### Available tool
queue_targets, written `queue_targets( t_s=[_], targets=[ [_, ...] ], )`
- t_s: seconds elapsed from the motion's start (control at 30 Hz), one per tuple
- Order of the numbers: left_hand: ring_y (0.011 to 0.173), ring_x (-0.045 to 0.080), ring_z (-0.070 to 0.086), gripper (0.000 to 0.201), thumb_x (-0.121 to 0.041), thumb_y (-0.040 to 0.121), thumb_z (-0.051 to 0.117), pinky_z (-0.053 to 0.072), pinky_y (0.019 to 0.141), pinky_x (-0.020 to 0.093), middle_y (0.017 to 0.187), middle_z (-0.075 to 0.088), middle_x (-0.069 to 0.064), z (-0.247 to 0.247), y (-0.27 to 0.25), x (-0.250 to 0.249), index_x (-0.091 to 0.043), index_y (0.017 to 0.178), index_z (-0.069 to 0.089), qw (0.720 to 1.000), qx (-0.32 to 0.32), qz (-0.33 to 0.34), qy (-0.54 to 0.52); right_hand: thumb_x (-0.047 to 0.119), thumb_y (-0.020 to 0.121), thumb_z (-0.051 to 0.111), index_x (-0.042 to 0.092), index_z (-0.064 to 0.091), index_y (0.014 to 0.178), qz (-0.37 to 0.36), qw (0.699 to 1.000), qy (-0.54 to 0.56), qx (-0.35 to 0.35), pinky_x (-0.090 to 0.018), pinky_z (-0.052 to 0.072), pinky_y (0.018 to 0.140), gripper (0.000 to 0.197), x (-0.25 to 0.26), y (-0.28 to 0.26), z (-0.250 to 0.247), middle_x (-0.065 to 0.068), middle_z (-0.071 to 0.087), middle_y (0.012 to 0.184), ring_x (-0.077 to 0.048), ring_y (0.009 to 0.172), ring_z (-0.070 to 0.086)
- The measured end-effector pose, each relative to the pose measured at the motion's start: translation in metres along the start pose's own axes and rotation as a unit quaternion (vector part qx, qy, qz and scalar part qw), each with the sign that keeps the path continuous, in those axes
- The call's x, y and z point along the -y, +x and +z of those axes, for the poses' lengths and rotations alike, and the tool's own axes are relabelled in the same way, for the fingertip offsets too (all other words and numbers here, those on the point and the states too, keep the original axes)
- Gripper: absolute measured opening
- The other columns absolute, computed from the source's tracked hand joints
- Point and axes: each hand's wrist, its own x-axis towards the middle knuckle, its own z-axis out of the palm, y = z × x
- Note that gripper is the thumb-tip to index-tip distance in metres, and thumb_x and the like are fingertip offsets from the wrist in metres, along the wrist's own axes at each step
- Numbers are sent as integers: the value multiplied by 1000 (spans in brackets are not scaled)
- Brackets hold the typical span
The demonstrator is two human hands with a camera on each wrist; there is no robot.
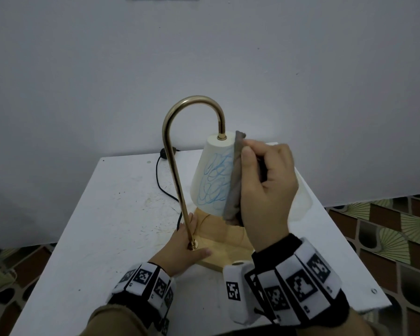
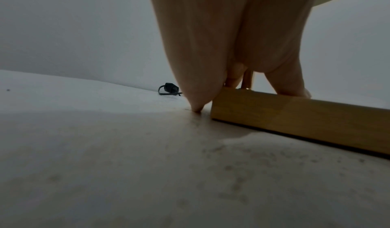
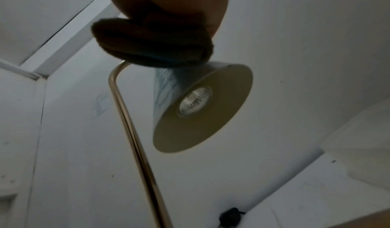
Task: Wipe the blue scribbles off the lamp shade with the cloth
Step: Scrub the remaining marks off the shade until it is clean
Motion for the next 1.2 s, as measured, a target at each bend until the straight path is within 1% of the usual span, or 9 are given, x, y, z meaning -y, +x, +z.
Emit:
queue_targets(
  t_s=[0.17, 0.4, 0.5, 0.63, 0.7, 0.8, 0.93, 1.07, 1.2],
  targets=[
    [145, 9, -7, 100, -41, 84, 66, 4, 120, 32, 157, -12, -9, 1, 1, -1, -19, 150, -6, 1000, -5, 1, 5, 8, 89, 54, -1, 67, 97, -21, 999, -30, 16, -9, 40, 76, 18, -14, -21, -15, -4, 55, 85, -2, 81, 51],
    [144, 7, -7, 98, -41, 84, 65, 2, 119, 30, 156, -12, -10, 1, -1, -3, -21, 149, -6, 1000, -9, 5, 8, 7, 89, 55, 13, 65, 86, 56, 997, -45, 21, -2, 34, 72, 12, -22, 9, -13, 7, 51, 80, 9, 79, 49],
    [144, 9, -7, 98, -40, 85, 64, 3, 120, 33, 156, -11, -11, 1, 0, -4, -20, 149, -7, 1000, -8, -5, 12, 3, 89, 56, 5, 67, 88, 27, 999, -12, 15, -3, 35, 74, 11, -5, 19, -4, -1, 54, 84, 10, 80, 49],
    [145, 9, -7, 101, -43, 83, 66, 5, 120, 38, 157, -13, -8, 0, 1, 0, -21, 149, -6, 1000, 0, -5, 0, 2, 89, 56, 0, 67, 97, -19, 1000, -7, 16, -7, 38, 77, 13, 4, 0, -2, 5, 49, 85, 8, 82, 47],
    [145, 10, -7, 100, -43, 83, 66, 5, 120, 37, 157, -12, -9, 0, 1, -1, -21, 150, -6, 1000, 1, -3, 7, 4, 89, 55, -1, 67, 99, -29, 999, -25, 26, -8, 38, 77, 16, -3, -13, -7, 2, 49, 85, 7, 82, 47],
    [144, 9, -7, 100, -43, 84, 65, 3, 120, 34, 156, -11, -10, 0, -1, -4, -21, 149, -7, 1000, -4, 0, 2, 4, 90, 54, 3, 66, 94, 8, 999, -37, 17, -5, 36, 77, 13, -16, -14, -15, 3, 51, 85, 8, 83, 48],
    [144, 9, -7, 99, -43, 84, 65, 4, 120, 35, 156, -11, -12, 1, -1, -3, -22, 149, -6, 1000, -7, -2, -4, 4, 90, 55, 12, 64, 88, 52, 998, -26, 11, -3, 35, 74, 13, -15, 6, -11, 7, 50, 82, 10, 81, 48],
    [145, 9, -6, 100, -44, 83, 65, 5, 120, 36, 157, -11, -11, 1, 1, 0, -21, 150, -5, 1000, -4, -5, -2, 1, 89, 56, 2, 66, 92, 3, 1000, -1, 11, -5, 36, 77, 11, 0, 7, -3, -2, 52, 87, 8, 82, 49],
    [145, 9, -7, 100, -44, 83, 65, 5, 120, 37, 157, -12, -10, 1, 2, 1, -21, 150, -6, 1000, -1, -3, 7, 2, 89, 57, -3, 66, 99, -46, 998, -25, 46, -6, 37, 78, 14, -3, -14, -10, -2, 49, 85, 7, 83, 45]
  ],
)
